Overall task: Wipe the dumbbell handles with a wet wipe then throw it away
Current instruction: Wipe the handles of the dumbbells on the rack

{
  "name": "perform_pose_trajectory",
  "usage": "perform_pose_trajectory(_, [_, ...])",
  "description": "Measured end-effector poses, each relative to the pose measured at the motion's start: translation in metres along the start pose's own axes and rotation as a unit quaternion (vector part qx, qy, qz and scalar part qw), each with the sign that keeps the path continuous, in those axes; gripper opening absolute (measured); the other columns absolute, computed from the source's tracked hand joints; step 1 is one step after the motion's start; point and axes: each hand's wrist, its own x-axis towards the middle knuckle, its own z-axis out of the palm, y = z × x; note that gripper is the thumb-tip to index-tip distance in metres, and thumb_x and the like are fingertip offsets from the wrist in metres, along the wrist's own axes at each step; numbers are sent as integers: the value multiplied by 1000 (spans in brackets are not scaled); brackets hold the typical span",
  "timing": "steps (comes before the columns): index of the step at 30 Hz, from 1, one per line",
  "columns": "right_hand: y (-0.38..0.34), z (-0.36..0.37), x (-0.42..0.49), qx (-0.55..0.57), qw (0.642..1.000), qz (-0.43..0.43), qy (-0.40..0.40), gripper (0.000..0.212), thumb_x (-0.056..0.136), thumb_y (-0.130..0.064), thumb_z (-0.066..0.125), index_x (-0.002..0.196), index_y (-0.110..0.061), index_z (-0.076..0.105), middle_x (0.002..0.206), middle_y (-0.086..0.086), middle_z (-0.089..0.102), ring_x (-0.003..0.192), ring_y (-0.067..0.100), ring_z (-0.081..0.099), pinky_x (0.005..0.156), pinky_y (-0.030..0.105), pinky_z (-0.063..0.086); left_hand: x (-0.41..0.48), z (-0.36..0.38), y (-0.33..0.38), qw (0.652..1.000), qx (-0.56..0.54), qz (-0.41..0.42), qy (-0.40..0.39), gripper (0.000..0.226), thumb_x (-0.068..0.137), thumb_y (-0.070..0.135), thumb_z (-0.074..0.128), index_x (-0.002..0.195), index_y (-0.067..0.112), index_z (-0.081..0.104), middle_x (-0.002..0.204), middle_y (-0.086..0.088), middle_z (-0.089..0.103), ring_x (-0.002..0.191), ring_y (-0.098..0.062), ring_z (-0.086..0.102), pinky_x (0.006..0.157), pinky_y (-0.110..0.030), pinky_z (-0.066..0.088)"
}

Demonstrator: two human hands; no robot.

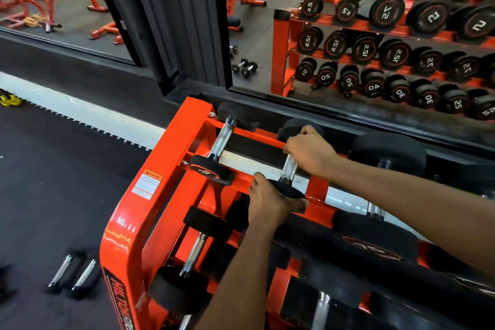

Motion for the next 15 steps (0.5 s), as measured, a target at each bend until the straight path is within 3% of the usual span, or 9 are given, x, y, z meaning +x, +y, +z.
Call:
perform_pose_trajectory(5, [-8, 10, -2, -63, 995, -63, -36, 27, 86, -4, 52, 83, -27, 67, 80, -5, 68, 77, 20, 61, 95, 37, 41, -1, 2, 2, 1000, 4, -2, 2, 103, 41, 54, 97, 115, 15, 37, 123, -5, 49, 119, -28, 46, 98, -46, 48])
perform_pose_trajectory(8, [2, -3, 5, -19, 999, -27, -20, 24, 92, -7, 52, 89, -26, 67, 80, -5, 67, 82, 21, 55, 90, 33, 41, 0, 2, 1, 1000, 3, -7, 3, 106, 41, 55, 97, 118, 14, 38, 125, -6, 49, 119, -28, 45, 99, -47, 48])
perform_pose_trajectory(10, [0, -6, 4, -51, 998, -21, 5, 26, 90, -4, 51, 92, -22, 69, 81, -3, 67, 79, 21, 59, 91, 33, 41, 1, 2, 0, 1000, -5, -12, 6, 105, 39, 55, 98, 116, 15, 38, 123, -5, 49, 117, -28, 47, 98, -48, 49])
perform_pose_trajectory(12, [-9, 1, -3, -47, 997, -60, -16, 27, 88, -3, 52, 97, -20, 71, 91, 1, 71, 88, 24, 66, 98, 37, 43, 1, 3, 0, 1000, -13, -11, 9, 104, 38, 54, 98, 114, 15, 38, 122, -4, 49, 117, -28, 47, 97, -48, 49])
perform_pose_trajectory(15, [-11, 10, -9, 57, 990, -120, -47, 36, 89, -5, 55, 118, -21, 70, 114, 0, 72, 109, 22, 63, 106, 40, 41, 2, 3, 0, 1000, -13, -6, 7, 102, 40, 53, 98, 113, 15, 38, 123, -5, 49, 117, -27, 46, 96, -49, 49])
